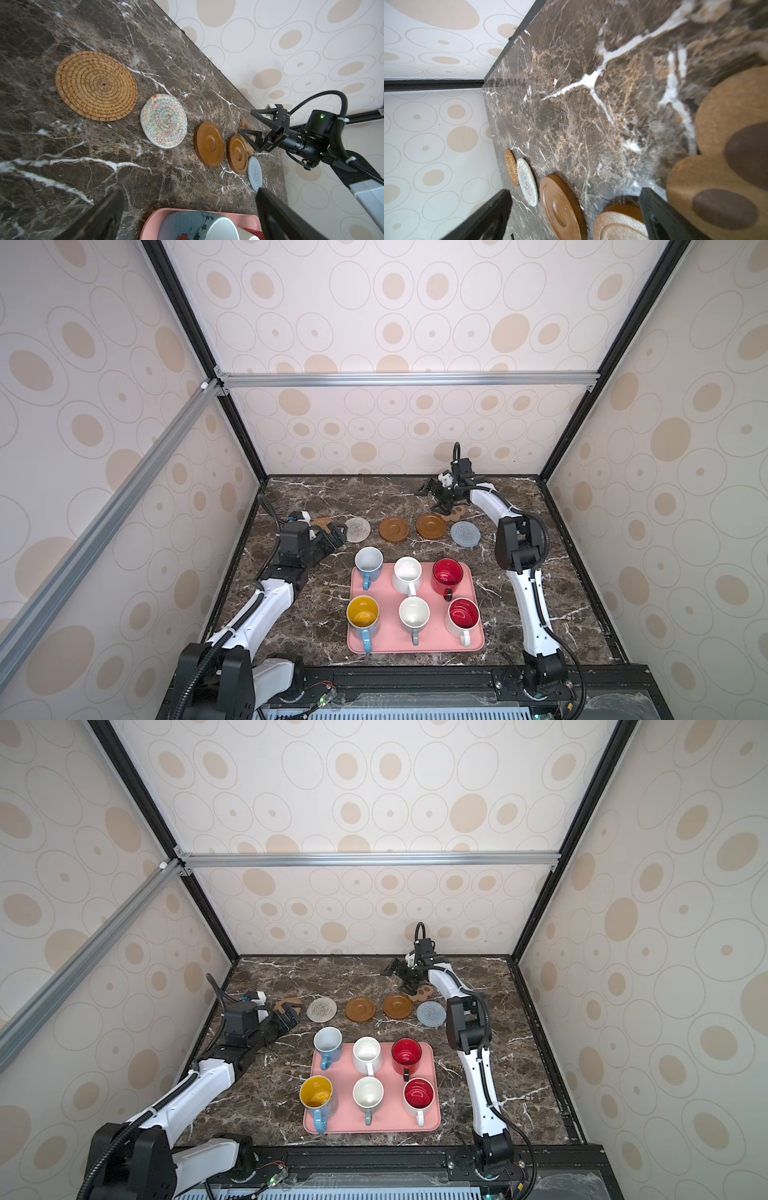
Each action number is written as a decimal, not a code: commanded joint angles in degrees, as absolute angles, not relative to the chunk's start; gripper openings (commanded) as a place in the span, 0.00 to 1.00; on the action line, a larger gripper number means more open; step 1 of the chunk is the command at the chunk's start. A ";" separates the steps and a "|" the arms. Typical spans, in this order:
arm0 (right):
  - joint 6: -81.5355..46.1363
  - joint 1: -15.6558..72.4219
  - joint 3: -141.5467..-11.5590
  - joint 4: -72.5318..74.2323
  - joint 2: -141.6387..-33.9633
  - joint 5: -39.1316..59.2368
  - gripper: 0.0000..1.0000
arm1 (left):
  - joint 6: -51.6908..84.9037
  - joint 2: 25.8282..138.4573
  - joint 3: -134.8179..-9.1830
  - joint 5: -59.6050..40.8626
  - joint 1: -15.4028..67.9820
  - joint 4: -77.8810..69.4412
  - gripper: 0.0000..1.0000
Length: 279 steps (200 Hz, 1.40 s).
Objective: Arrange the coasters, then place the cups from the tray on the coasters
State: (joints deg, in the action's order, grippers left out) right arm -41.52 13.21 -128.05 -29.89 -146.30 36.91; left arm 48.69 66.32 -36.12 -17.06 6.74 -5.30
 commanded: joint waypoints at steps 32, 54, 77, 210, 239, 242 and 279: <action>-43.25 13.27 -130.87 -28.55 -149.43 35.92 1.00 | 49.92 64.69 -35.75 -17.50 6.34 -6.14 1.00; -43.59 12.94 -131.31 -29.75 -150.06 33.92 1.00 | 49.93 64.36 -35.70 -17.50 6.33 -5.98 1.00; -44.68 12.19 -130.04 -29.92 -150.02 31.86 1.00 | 49.89 64.25 -35.69 -17.25 6.34 -5.81 1.00; -40.53 5.34 -120.77 -33.22 -143.78 26.90 1.00 | 50.56 63.15 -35.69 -17.13 6.33 -5.27 1.00; -39.34 4.50 -117.71 -32.88 -141.75 26.67 1.00 | 50.54 63.01 -35.50 -16.85 6.33 -5.21 1.00; -39.23 4.41 -117.37 -32.89 -141.53 26.71 1.00 | 50.58 63.02 -35.51 -16.87 6.37 -5.21 1.00; -40.11 3.36 -113.12 -30.22 -138.47 28.98 1.00 | 50.45 63.11 -35.59 -16.83 6.31 -5.19 1.00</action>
State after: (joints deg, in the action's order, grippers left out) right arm -39.92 4.08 -116.81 -27.90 -139.98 29.71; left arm 49.80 64.16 -35.51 -17.37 6.74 -5.10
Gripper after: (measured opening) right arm 0.996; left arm 0.998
